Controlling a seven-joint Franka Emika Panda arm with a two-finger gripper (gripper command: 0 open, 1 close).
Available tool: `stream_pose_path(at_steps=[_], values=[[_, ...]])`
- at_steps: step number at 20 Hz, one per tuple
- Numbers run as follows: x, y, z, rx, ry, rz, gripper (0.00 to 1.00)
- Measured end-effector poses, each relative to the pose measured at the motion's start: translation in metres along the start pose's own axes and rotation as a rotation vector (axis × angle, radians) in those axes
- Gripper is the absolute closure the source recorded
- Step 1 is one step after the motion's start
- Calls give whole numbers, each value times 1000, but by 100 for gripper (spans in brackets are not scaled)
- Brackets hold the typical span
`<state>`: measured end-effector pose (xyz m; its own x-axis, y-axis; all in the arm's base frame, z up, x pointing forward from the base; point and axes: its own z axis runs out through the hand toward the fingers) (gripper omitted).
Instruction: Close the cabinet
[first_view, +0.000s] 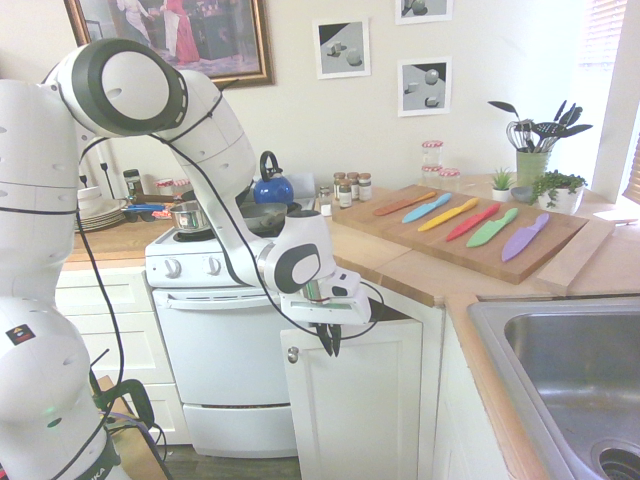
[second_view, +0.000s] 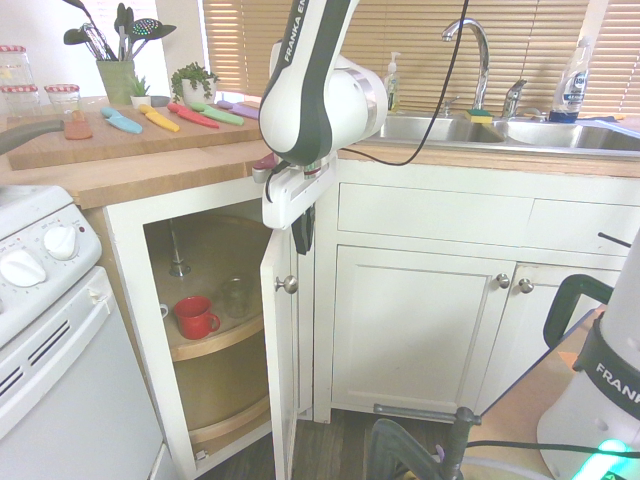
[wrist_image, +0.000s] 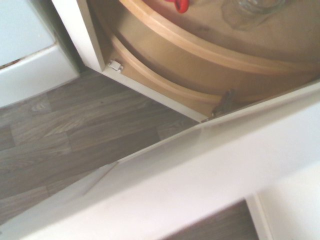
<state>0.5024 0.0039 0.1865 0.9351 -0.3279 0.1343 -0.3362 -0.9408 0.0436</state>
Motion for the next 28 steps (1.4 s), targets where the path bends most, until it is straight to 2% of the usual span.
stream_pose_path(at_steps=[13,28], values=[[39,-63,-25,-5,-43,-44,100],[106,-135,-52,26,-79,-45,100]])
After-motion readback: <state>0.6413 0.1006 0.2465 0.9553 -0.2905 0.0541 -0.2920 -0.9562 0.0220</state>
